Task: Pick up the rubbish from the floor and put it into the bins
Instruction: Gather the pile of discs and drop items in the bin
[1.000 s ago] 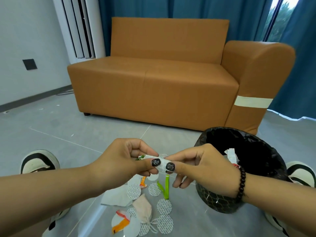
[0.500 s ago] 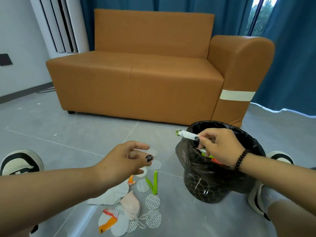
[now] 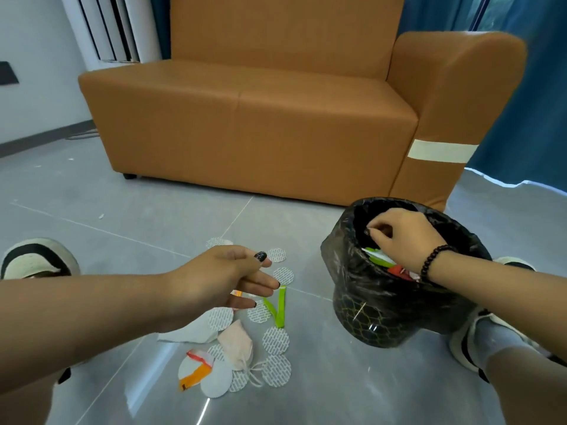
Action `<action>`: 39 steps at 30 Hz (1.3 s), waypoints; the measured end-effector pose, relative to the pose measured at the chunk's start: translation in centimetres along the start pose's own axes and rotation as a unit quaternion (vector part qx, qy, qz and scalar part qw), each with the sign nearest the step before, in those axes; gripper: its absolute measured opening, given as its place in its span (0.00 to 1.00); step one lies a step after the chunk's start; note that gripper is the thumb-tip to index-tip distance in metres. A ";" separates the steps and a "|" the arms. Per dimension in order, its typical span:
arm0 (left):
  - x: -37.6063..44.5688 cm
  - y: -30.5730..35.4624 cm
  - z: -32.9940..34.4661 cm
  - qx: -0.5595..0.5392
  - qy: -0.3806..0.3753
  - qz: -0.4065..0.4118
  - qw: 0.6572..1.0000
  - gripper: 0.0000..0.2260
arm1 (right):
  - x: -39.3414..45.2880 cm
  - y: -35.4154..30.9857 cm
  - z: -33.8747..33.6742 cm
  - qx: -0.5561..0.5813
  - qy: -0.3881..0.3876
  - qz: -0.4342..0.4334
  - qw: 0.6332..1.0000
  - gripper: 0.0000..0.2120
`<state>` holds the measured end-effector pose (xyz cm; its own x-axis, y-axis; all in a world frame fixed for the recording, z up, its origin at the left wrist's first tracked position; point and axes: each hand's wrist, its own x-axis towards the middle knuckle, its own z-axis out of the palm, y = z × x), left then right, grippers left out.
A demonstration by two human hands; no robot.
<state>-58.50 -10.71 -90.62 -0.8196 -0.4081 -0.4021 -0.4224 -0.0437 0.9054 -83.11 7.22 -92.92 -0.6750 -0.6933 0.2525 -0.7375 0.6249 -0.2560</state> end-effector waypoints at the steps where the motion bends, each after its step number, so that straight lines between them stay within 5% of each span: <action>1: 0.0 -0.3 -0.4 -0.006 0.002 -0.006 1.000 0.09 | -0.1 -1.6 0.2 0.006 0.014 -0.071 0.997 0.08; 4: 0.4 -1.0 -1.2 -0.005 0.009 -0.020 1.000 0.09 | -0.6 -7.2 0.8 -0.060 0.020 -0.308 0.949 0.11; 6: 0.8 -1.8 -1.8 0.005 0.021 -0.036 0.999 0.09 | -0.6 -10.1 3.1 -0.087 -0.006 -0.389 0.917 0.14; 9: 1.3 -3.0 -2.6 0.019 0.034 -0.059 0.998 0.09 | -0.8 -13.1 8.6 -0.073 -0.173 -0.255 0.949 0.14; 12: 1.5 -4.3 -3.6 0.029 0.034 -0.076 0.996 0.08 | -1.4 -14.7 15.5 -0.078 -0.319 -0.108 0.938 0.19; 17: 1.8 -5.8 -5.3 0.035 0.039 -0.103 0.993 0.08 | -2.6 -14.7 23.3 0.001 -0.356 0.029 0.934 0.25; 20: 1.7 -6.3 -6.1 0.042 0.038 -0.123 0.991 0.07 | -3.1 -13.5 25.5 0.148 -0.339 0.146 0.917 0.13; 23: 1.4 -6.5 -6.8 0.049 0.037 -0.135 0.989 0.08 | -4.4 -12.6 26.7 0.266 -0.309 0.238 0.881 0.13; 31: 1.9 -6.0 -7.2 0.069 0.069 -0.094 0.991 0.08 | -3.9 -12.7 21.9 0.335 -0.258 0.150 0.893 0.10; 35: 2.4 -5.6 -6.4 0.178 0.076 -0.078 0.978 0.20 | -3.1 -12.9 15.0 0.393 -0.240 0.069 0.885 0.11; 39: 2.1 -4.5 -5.0 0.220 -0.021 -0.126 0.967 0.24 | -3.3 -12.2 8.3 0.373 -0.228 -0.012 0.899 0.11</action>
<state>-56.38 -15.92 -94.84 -0.6802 -0.3966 -0.6165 -0.7271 0.2583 0.6361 -71.68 -1.08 -98.41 -0.4557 -0.8847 -0.0982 -0.4184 0.3103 -0.8536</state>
